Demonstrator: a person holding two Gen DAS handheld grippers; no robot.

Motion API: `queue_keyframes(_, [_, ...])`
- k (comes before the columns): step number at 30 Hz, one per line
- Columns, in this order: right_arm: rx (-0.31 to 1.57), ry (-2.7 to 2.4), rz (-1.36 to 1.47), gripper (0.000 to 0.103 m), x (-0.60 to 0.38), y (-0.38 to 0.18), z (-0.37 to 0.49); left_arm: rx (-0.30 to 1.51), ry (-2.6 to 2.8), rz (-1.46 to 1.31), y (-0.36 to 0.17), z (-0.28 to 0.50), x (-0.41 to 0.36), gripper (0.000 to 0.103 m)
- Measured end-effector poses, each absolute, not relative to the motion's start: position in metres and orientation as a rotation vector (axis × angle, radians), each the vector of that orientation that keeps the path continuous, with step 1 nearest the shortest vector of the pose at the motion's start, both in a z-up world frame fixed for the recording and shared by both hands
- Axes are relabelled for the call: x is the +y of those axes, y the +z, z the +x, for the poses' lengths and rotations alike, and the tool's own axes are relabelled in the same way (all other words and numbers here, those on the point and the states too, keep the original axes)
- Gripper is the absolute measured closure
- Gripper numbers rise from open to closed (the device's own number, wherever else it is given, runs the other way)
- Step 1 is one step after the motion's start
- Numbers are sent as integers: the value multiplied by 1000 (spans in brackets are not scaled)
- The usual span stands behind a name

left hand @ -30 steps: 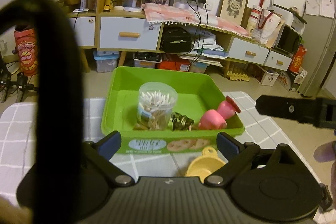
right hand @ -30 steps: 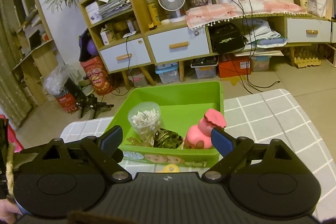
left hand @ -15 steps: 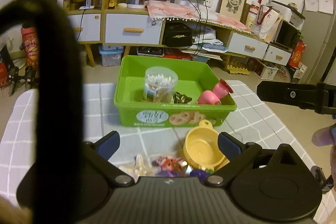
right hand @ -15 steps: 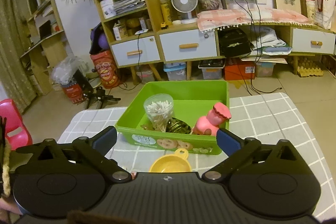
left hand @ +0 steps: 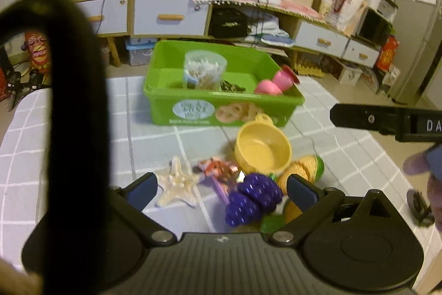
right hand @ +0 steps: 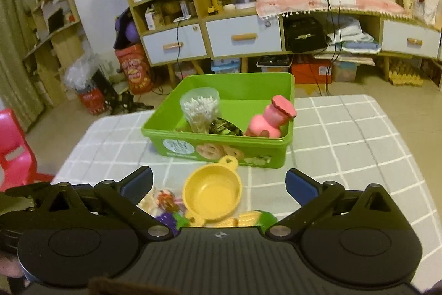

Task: Organize rigid objects
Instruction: 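Move both tools back toward the orange pumpkin and corn on the table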

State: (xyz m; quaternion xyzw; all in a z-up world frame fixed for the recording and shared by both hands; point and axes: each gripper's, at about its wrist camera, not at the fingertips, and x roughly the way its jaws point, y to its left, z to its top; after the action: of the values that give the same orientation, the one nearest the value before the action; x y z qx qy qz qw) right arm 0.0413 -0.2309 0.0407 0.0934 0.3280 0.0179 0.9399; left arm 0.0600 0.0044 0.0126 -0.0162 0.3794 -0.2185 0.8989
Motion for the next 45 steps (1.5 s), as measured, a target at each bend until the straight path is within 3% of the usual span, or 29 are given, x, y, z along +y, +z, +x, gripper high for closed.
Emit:
queue_keyframes(25, [783,-33,202,2,-278,5,11,809,-673,15,5,8,-31,20])
queue_keyframes(45, [836,76,173,2,-280,-36,9,764,-622,99,-56,-29,-76,20])
